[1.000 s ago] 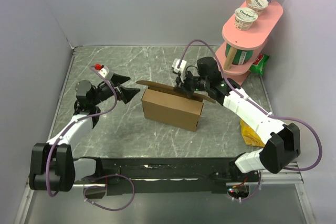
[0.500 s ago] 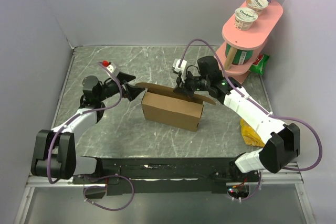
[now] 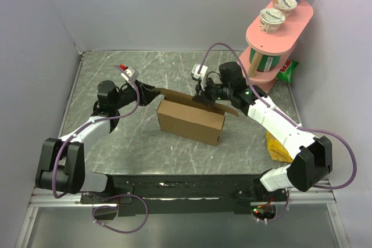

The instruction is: Fold the paper box

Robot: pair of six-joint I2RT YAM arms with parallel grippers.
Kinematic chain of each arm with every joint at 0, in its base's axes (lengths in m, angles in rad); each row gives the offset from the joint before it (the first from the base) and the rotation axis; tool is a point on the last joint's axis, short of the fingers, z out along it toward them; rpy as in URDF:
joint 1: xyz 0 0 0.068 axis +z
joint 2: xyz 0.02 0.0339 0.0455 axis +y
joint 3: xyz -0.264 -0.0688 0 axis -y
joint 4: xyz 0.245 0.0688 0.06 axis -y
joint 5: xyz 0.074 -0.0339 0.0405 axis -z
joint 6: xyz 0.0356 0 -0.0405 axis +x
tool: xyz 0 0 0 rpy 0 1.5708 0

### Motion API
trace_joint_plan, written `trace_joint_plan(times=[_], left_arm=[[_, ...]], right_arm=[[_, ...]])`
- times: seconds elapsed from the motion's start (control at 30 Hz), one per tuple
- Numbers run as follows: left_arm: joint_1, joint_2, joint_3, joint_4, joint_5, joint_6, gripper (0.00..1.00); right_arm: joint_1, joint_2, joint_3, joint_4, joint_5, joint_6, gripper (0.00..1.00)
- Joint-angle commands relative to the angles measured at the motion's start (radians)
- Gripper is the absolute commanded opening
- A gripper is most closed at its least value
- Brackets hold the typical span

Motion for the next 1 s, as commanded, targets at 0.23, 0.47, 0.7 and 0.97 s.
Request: trace_joint_plan(times=[0.23, 0.47, 0.7, 0.97], left_arm=[[-0.119, -0.063, 0.050, -0.102, -0.247, -0.087, 0.17], [-0.199, -0.092, 0.058, -0.134, -0.350, -0.137, 0.13], [-0.280, -0.129, 0.073, -0.174, -0.479, -0.194, 0.06], [-0.349, -0.228, -0.029, -0.223, -0.484, -0.023, 0.09]], right_arm=[[0.017, -0.057, -0.109, 0.099, 0.157, 0.054, 0.00], [0.072, -0.043, -0.123, 0.113, 0.267, 0.034, 0.00], [0.163, -0.071, -0.192, 0.206, 0.442, 0.033, 0.00], [0.175, -0.155, -0.231, 0.257, 0.530, 0.105, 0.46]])
